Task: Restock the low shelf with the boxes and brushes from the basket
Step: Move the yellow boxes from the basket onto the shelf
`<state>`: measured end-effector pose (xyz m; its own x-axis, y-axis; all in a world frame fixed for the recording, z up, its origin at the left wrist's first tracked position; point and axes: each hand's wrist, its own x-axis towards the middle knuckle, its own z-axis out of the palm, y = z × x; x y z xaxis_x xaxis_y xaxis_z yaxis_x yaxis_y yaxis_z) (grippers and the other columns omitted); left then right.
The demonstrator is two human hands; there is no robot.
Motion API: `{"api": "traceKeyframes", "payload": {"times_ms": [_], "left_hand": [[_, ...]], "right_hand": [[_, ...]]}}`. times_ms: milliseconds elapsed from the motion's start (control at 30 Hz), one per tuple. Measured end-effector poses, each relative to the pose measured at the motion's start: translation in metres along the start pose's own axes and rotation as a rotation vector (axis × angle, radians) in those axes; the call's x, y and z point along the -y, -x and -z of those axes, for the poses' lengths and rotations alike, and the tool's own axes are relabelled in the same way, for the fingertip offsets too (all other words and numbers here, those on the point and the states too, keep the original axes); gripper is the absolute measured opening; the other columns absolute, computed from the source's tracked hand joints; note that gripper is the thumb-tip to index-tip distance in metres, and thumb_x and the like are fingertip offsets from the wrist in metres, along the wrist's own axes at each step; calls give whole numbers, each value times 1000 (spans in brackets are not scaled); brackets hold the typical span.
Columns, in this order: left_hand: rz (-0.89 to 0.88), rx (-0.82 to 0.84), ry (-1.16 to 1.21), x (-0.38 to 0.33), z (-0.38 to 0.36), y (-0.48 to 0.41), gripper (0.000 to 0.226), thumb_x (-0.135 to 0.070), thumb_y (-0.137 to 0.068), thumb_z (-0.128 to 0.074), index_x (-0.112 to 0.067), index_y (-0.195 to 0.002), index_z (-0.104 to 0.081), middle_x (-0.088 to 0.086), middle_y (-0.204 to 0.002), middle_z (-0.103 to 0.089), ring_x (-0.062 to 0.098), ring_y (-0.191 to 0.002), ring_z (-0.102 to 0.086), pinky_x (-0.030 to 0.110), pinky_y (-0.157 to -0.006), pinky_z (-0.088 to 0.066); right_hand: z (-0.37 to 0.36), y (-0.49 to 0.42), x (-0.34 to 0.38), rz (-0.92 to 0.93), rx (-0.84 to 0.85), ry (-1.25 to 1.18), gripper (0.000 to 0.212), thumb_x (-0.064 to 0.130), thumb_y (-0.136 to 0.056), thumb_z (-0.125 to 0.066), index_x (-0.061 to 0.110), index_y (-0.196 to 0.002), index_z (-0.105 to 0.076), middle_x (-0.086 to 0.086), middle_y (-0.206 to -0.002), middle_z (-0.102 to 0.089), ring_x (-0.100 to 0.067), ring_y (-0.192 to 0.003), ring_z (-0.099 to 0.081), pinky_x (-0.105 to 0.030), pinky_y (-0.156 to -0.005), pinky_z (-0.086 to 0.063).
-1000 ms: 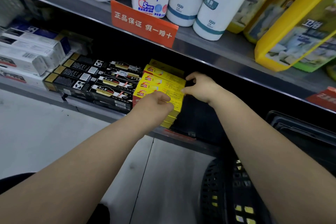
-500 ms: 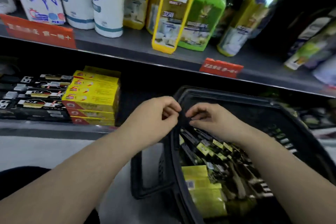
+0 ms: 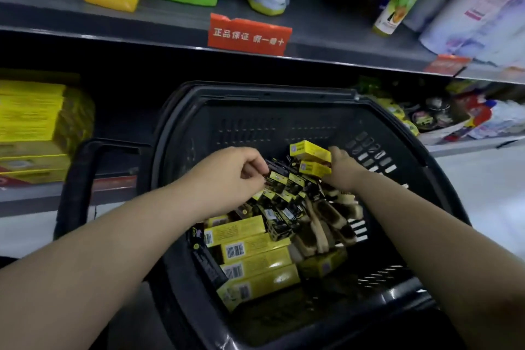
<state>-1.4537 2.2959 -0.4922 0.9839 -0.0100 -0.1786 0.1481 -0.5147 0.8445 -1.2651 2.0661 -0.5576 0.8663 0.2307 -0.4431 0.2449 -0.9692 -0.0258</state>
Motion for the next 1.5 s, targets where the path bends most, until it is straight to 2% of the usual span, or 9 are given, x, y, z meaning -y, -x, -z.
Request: {"api": "traceKeyframes", "payload": {"times_ms": [133,467,600,800,1033,1167,1267,1367,1500], "left_hand": [[29,13,8,6,-8,-9,14,-23,-87,-57,-36,-89,-62,-16,-90,-65,-1,-86,-60,30,-79,-54],[148,19,74,7,-15,-17,20,-25,-88,-57,-31,-107,-59,-15,-99,-63,7,-87,-65,32,-80,-56],[194,-46,126,6,-12,-17,33,-26,-91,-56,-23,-124,-52,-12,-109,-58,10,-93,-62,26,-78,-51],[252,-72,407,-1,-11,-14,35,-48,-92,-45,-36,-126,-44,-14,-103,-63,-5,-79,-63,9,-64,-46],[436,-75,742,1,-12,-18,49,-46,-78,-68,-21,-117,-53,5,-101,-71,22,-89,-69,42,-88,-53],[545,-37,897,1,-8,-15,40,-49,-78,-63,-14,-99,-64,6,-72,-71,21,-61,-69,34,-66,-57],[411,-107,942,11,-9,-5,33,-35,-87,-59,-8,-69,-56,13,-57,-60,23,-47,-59,12,-36,-42],[376,-72,872,16,-8,-10,34,-30,-92,-51,-8,-67,-50,11,-46,-57,21,-39,-56,10,-27,-32],[594,-62,879,7,-9,-20,35,-49,-78,-58,-14,-81,-65,5,-55,-69,18,-45,-65,30,-40,-51]], "right_hand": [[-11,-31,9,69,-66,-43,74,23,-89,-56,14,-149,-13,-12,-152,-25,-35,-135,-30,-41,-107,-32],[39,-19,37,248,-361,91,52,49,-84,-62,11,-119,-57,-12,-112,-64,-32,-104,-58,-36,-84,-45],[94,22,57,429,-118,-243,28,40,-85,-64,15,-96,-63,2,-84,-67,-19,-80,-62,-29,-68,-47],[84,60,98,483,254,-766,19,26,-94,-52,20,-112,-56,0,-86,-71,-15,-76,-69,-27,-72,-58],[77,61,115,493,221,-856,29,41,-98,-40,23,-104,-61,-4,-93,-70,-17,-73,-71,-22,-63,-56],[65,23,80,405,20,-282,23,30,-96,-49,20,-115,-55,-9,-119,-61,-21,-94,-66,-36,-85,-52],[34,-3,38,171,37,321,61,28,-88,-61,9,-139,-33,-17,-137,-43,-32,-121,-48,-39,-98,-42],[-4,-11,10,54,139,314,74,29,-83,-67,7,-140,-25,-18,-137,-42,-34,-123,-45,-41,-99,-41],[-22,-16,3,143,-25,482,38,21,-92,-52,9,-125,-38,-14,-125,-54,-32,-109,-55,-39,-85,-44]]}}
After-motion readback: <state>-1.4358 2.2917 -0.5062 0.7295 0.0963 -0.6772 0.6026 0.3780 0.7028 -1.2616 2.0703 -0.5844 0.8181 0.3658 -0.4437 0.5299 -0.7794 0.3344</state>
